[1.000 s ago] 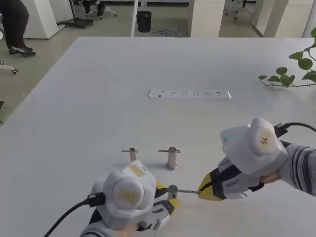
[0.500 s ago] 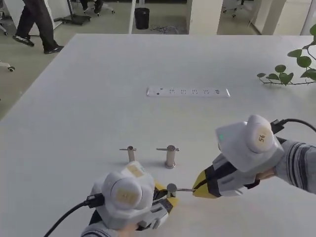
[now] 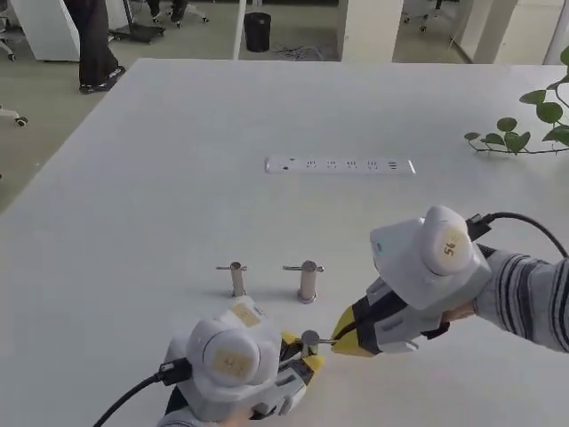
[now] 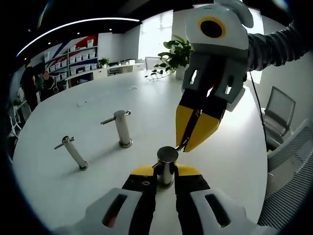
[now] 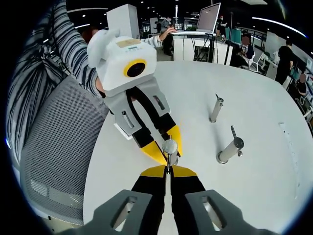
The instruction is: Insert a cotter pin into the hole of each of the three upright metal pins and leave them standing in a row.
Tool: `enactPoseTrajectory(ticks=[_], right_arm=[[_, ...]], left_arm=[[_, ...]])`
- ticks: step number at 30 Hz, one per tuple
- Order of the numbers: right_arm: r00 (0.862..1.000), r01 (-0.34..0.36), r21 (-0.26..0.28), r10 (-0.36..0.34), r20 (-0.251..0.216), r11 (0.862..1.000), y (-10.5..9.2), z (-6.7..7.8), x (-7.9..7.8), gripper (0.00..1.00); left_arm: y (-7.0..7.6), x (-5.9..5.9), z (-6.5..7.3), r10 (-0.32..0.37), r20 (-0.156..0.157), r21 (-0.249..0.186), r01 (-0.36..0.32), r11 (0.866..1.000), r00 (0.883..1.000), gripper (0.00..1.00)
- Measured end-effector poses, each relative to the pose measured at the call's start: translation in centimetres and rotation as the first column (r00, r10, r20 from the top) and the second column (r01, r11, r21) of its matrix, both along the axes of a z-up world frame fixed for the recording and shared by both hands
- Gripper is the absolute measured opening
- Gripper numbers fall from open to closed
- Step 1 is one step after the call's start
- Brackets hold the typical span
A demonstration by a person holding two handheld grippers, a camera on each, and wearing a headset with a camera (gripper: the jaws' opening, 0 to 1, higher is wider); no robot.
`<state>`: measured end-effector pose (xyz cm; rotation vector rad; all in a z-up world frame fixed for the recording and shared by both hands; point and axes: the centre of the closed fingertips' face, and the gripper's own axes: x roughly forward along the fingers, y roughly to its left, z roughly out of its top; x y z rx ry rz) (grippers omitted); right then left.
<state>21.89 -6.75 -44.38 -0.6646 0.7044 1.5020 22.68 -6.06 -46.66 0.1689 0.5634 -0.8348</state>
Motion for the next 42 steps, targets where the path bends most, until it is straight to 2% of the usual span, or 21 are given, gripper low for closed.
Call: enactPoseTrajectory(ticks=[5, 8, 10, 14, 18, 24, 27, 34, 39, 42], right_arm=[[1.000, 0.012, -0.001, -0.012, -0.008, 1.000, 0.5, 0.1, -0.2, 0.00], [1.000, 0.018, -0.003, -0.018, -0.009, 1.000, 0.7, 0.0, -0.1, 0.00], [1.000, 0.020, -0.002, -0.020, -0.008, 1.000, 0.7, 0.0, -0.2, 0.00], [0.999, 0.034, -0.001, -0.034, -0.014, 0.999, 0.9, 0.1, -0.3, 0.00], [0.999, 0.045, 0.004, -0.045, -0.012, 0.999, 1.1, 0.1, -0.2, 0.00], [0.995, 0.096, 0.010, -0.096, -0.030, 0.995, 1.3, 0.1, -0.1, 0.00], [0.994, 0.110, 0.018, -0.110, -0.025, 0.994, 1.0, 0.5, 0.2, 0.06], [0.990, 0.138, 0.026, -0.137, -0.037, 0.990, -0.1, 1.0, 0.4, 0.05], [0.987, 0.152, 0.046, -0.149, -0.060, 0.987, 0.1, 1.1, 0.2, 0.02], [0.988, 0.146, 0.047, -0.143, -0.059, 0.988, 0.3, 1.0, 0.1, 0.01]], left_arm=[[0.0, -0.1, 0.0, 0.011, 0.012, 0.009, -0.011, 1.000, 1.000, 0.10], [0.1, -0.1, 0.0, 0.056, -0.011, -0.021, -0.056, 0.998, 0.998, 0.10], [0.2, -0.1, -0.1, 0.067, -0.009, -0.025, -0.067, 0.997, 0.998, 0.11], [0.1, -0.1, -0.3, 0.066, -0.002, -0.003, -0.066, 0.998, 0.998, 0.10], [0.2, 0.0, -0.4, 0.083, -0.004, -0.007, -0.083, 0.997, 0.997, 0.10], [0.2, 0.1, -0.4, 0.079, 0.006, -0.005, -0.079, 0.997, 0.997, 0.10], [0.1, 0.1, -0.5, 0.076, 0.013, 0.000, -0.076, 0.997, 0.997, 0.10], [0.1, 0.2, -0.6, 0.094, 0.009, -0.006, -0.093, 0.996, 0.996, 0.10], [0.3, 0.0, -0.8, 0.104, -0.002, -0.008, -0.104, 0.995, 0.995, 0.11], [0.4, -0.1, -0.8, 0.112, -0.008, -0.018, -0.112, 0.994, 0.994, 0.10]])
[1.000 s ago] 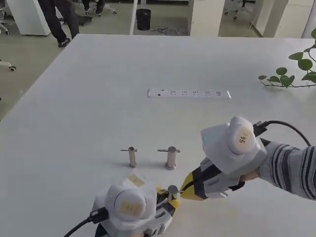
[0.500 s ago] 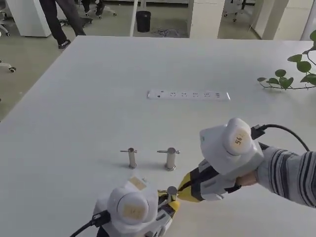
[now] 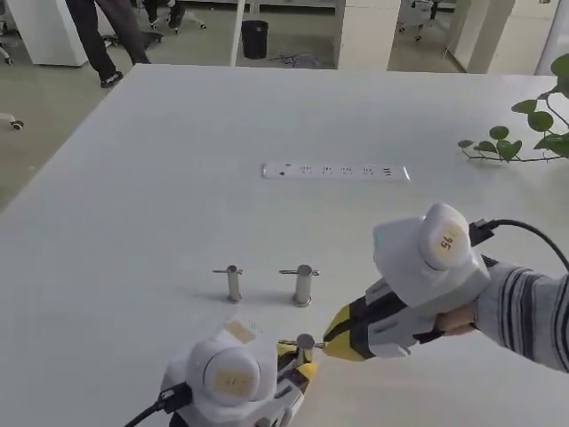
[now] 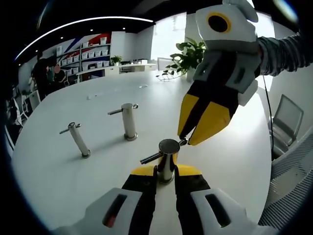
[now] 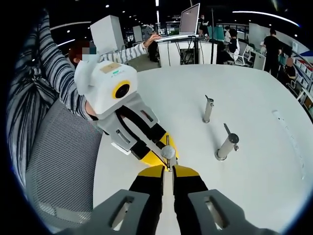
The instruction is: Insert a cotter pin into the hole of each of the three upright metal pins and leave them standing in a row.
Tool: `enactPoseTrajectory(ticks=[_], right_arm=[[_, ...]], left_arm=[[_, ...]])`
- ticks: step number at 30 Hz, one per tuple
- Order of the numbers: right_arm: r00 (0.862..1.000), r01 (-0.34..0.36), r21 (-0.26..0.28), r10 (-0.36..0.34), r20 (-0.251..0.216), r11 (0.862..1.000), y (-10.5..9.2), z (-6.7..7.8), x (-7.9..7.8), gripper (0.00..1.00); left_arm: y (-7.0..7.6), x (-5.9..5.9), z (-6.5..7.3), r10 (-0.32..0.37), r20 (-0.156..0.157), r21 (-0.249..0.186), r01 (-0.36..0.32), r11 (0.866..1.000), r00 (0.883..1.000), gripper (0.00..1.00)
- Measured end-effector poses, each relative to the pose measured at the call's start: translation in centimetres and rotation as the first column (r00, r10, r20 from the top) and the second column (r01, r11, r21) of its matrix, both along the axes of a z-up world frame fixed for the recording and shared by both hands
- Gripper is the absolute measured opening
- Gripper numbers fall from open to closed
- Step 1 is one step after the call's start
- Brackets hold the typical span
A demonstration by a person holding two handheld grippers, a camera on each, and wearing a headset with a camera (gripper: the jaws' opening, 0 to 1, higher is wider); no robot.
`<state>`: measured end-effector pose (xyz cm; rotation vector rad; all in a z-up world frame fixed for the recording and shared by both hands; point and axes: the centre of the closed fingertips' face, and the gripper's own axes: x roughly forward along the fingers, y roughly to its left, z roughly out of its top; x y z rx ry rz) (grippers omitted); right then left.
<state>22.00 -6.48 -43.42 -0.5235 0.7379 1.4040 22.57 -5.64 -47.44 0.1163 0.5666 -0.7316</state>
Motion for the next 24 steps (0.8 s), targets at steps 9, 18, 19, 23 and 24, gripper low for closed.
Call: enactPoseTrajectory(ticks=[9, 18, 19, 23, 24], right_arm=[[1.000, -0.005, -0.001, 0.005, 0.006, 1.000, 0.41, 0.04, -0.14, 0.00], [1.000, -0.017, -0.004, 0.017, 0.018, 1.000, 0.72, 0.09, -0.16, 0.00], [1.000, -0.018, -0.004, 0.018, 0.019, 1.000, 0.72, 0.09, -0.16, 0.00], [1.000, -0.018, -0.003, 0.018, 0.021, 1.000, 0.64, 0.05, -0.11, 0.00], [1.000, -0.017, -0.002, 0.017, 0.019, 1.000, 0.65, 0.04, -0.11, 0.00]], left_arm=[[0.05, -0.08, 0.04, 0.018, -0.007, -0.011, -0.018, 1.000, 1.000, 0.10], [0.03, -0.18, 0.05, 0.028, -0.008, -0.011, -0.028, 1.000, 1.000, 0.10], [0.02, -0.16, 0.05, 0.029, -0.008, -0.011, -0.029, 1.000, 1.000, 0.10], [-0.02, -0.15, 0.00, 0.032, -0.016, -0.017, -0.032, 0.999, 0.999, 0.11], [-0.01, -0.18, -0.03, 0.036, -0.024, -0.021, -0.036, 0.999, 0.999, 0.11]])
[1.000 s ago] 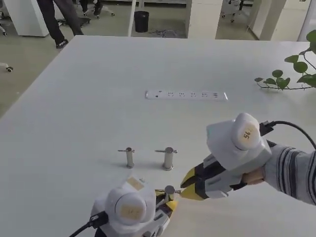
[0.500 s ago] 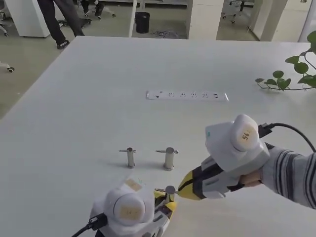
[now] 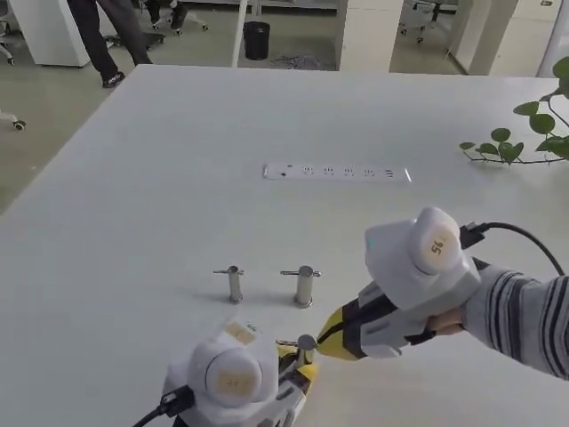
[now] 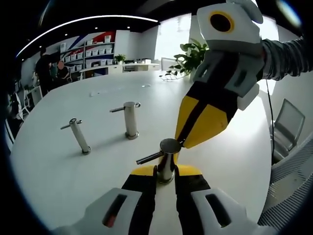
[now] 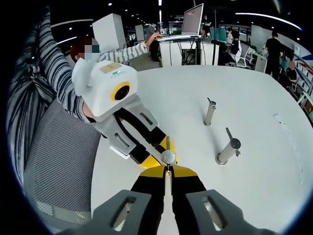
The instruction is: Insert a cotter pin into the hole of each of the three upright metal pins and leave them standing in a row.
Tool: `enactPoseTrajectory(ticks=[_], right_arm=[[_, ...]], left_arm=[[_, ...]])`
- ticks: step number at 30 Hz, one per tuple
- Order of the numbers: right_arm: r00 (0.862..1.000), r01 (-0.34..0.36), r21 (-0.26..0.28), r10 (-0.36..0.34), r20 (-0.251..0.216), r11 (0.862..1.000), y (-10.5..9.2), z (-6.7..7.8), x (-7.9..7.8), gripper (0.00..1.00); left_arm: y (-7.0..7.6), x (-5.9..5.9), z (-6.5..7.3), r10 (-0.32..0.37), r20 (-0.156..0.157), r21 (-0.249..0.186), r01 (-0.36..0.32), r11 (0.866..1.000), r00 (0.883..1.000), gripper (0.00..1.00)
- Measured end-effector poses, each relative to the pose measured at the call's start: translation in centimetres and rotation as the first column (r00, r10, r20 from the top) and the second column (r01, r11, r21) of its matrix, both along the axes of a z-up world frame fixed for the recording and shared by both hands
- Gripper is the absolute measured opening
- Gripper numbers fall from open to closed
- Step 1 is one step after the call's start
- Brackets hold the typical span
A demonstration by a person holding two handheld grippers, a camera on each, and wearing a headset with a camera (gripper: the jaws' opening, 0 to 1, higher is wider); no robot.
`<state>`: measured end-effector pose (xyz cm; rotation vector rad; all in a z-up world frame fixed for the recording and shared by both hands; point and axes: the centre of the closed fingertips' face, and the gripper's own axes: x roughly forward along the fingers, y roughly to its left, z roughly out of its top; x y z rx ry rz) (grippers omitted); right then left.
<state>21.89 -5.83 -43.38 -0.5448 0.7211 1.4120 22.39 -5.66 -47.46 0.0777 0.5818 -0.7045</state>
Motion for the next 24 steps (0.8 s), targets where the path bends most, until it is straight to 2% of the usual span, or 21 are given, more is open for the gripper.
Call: enactPoseTrajectory(ticks=[5, 9, 13, 24], right_arm=[[1.000, 0.015, 0.000, -0.015, -0.008, 1.000, 0.1, -0.1, -0.1, 0.00], [0.999, 0.034, -0.003, -0.034, -0.017, 0.999, 0.2, -0.1, -0.1, 0.09], [0.999, 0.042, 0.006, -0.042, -0.007, 0.999, 0.6, 0.0, -0.1, 0.11], [0.999, 0.050, 0.005, -0.050, 0.016, 0.999, 1.8, -0.5, -0.2, 0.16]], left_arm=[[0.1, 0.1, 0.2, 0.002, 0.000, -0.005, -0.002, 1.000, 1.000, 0.18], [0.6, 0.0, 0.1, 0.009, -0.012, 0.009, -0.009, 1.000, 1.000, 0.24], [1.0, -0.5, 0.1, 0.010, -0.022, 0.018, -0.009, 1.000, 1.000, 0.28], [1.7, -1.3, 1.6, -0.002, 0.004, -0.001, 0.003, 1.000, 1.000, 0.39]])
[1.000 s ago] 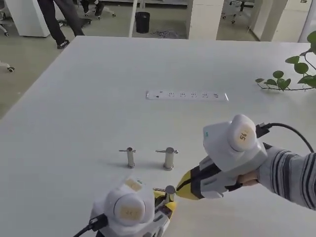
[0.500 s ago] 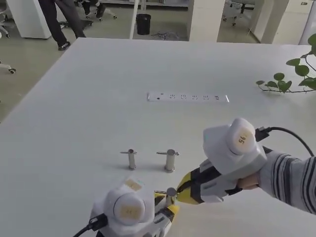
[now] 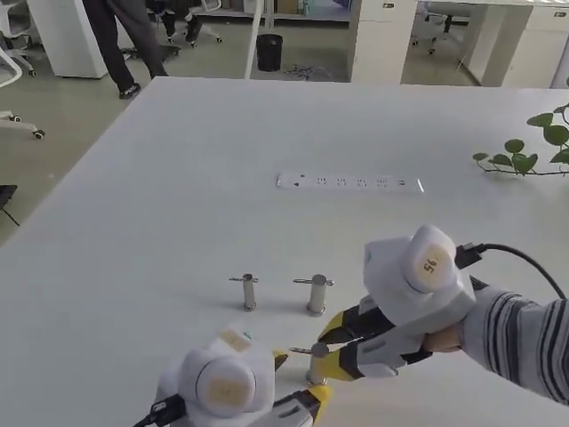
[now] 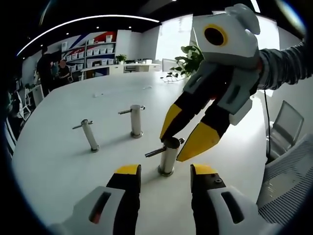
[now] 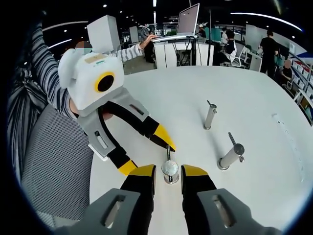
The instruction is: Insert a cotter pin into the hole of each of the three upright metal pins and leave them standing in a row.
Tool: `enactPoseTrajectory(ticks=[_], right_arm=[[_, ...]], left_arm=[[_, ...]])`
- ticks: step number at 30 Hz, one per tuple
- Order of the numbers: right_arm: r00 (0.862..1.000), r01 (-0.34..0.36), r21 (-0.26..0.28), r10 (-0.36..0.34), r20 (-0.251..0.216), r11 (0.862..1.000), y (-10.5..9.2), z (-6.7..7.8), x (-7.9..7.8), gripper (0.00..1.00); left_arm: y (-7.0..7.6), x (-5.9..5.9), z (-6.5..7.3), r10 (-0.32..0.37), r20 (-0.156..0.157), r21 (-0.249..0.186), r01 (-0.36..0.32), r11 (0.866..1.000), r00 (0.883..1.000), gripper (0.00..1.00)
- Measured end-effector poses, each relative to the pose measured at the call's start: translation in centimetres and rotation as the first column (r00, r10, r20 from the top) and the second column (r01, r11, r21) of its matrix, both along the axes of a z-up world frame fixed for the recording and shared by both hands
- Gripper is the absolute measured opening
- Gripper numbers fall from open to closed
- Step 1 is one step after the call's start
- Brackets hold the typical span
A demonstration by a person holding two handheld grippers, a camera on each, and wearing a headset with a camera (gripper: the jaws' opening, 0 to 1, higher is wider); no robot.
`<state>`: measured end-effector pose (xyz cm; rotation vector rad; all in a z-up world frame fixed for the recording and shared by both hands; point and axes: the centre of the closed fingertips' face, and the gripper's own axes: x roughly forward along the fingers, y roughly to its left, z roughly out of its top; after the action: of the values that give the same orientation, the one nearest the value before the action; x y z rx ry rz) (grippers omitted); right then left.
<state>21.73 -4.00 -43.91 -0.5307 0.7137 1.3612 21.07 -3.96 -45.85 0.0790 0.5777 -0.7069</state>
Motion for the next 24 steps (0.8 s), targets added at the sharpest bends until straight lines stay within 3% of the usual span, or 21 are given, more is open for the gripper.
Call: enactPoseTrajectory(ticks=[6, 14, 24], right_arm=[[1.000, -0.001, -0.023, 0.001, 0.021, 1.000, 0.3, -0.7, 0.2, 0.15], [1.000, 0.009, -0.018, -0.009, 0.016, 1.000, 0.4, -1.2, 0.3, 0.09], [0.998, -0.048, -0.015, 0.049, 0.028, 0.999, 0.3, -1.1, 0.2, 0.08]], left_arm=[[0.4, -0.2, 0.5, 0.001, 0.000, -0.011, -0.001, 1.000, 1.000, 0.46], [1.1, -0.6, 1.5, -0.005, 0.016, -0.017, 0.005, 1.000, 1.000, 0.53], [2.0, -0.6, 2.1, -0.014, 0.022, -0.012, 0.014, 1.000, 1.000, 0.60]])
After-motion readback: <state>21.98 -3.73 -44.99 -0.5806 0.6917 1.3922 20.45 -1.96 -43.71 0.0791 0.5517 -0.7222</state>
